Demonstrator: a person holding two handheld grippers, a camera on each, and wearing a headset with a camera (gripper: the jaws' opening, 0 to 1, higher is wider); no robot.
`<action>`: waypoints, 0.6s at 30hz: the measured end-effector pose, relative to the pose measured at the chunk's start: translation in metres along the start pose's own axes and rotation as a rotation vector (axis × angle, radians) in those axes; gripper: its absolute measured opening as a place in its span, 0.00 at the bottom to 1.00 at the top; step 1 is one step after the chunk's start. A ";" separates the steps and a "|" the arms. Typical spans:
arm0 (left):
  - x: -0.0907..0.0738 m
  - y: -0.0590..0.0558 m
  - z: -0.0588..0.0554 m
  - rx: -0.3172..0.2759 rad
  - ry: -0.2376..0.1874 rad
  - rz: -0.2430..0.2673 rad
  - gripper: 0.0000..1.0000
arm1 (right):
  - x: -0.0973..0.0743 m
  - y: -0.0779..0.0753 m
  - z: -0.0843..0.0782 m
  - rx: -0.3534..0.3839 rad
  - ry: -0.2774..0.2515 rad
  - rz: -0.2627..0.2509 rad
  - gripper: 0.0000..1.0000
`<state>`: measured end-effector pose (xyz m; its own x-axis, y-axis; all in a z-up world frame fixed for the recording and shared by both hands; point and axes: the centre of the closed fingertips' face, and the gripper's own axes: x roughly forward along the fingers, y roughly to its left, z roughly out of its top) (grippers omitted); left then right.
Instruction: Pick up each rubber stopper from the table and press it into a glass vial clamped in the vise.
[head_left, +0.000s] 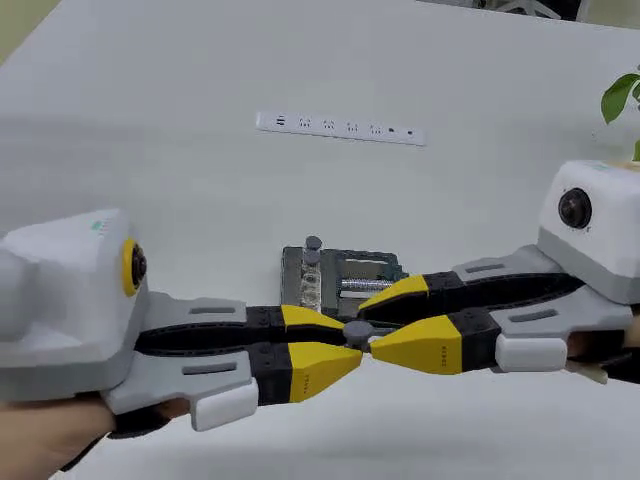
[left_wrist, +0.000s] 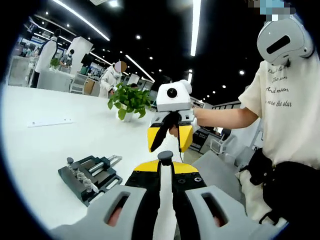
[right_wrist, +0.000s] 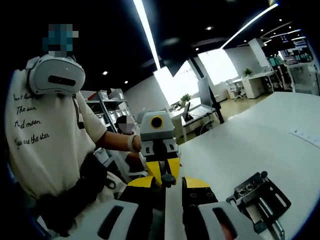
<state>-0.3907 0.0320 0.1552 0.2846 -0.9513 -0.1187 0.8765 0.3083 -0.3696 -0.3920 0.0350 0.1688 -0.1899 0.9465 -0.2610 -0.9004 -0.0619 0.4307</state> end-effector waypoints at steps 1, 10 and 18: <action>0.001 0.002 -0.005 0.031 0.031 0.018 0.03 | -0.001 -0.002 -0.003 -0.036 0.048 -0.015 0.18; 0.011 0.015 -0.030 0.198 0.176 0.112 0.03 | -0.005 -0.016 -0.034 -0.235 0.449 -0.078 0.19; 0.017 0.016 -0.046 0.289 0.273 0.123 0.03 | 0.004 -0.022 -0.046 -0.317 0.622 -0.082 0.18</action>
<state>-0.3895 0.0208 0.1047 0.3151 -0.8606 -0.4002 0.9263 0.3706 -0.0676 -0.3906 0.0255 0.1189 -0.2205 0.6011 -0.7681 -0.9740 -0.1772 0.1409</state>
